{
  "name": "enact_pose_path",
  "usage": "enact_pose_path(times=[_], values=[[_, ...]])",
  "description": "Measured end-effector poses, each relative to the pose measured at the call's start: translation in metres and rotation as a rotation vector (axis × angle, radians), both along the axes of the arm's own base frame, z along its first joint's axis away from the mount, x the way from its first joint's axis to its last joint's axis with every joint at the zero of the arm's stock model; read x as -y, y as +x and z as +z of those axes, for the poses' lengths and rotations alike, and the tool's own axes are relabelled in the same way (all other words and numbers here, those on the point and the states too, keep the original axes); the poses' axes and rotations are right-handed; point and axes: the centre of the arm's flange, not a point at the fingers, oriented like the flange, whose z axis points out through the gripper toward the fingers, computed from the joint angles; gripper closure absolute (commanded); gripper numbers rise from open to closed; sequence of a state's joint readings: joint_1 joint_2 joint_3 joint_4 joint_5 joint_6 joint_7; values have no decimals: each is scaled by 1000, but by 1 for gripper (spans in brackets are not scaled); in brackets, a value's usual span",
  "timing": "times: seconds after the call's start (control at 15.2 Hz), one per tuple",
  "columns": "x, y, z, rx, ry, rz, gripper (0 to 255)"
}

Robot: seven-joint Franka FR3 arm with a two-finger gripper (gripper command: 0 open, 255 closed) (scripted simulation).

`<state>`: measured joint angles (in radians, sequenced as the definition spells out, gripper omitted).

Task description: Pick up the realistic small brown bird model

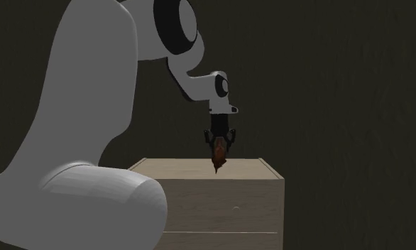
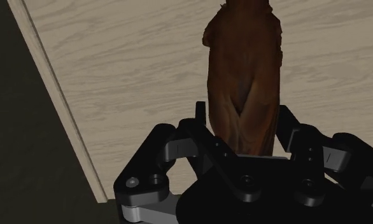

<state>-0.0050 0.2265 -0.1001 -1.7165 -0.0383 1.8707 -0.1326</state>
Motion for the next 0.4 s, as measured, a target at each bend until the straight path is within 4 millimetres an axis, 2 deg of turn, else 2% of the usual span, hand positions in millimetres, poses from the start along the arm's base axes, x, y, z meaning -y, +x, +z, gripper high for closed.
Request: enact_pose_path(times=[0.4], values=[[-2,0,30,0,0,0,255]])
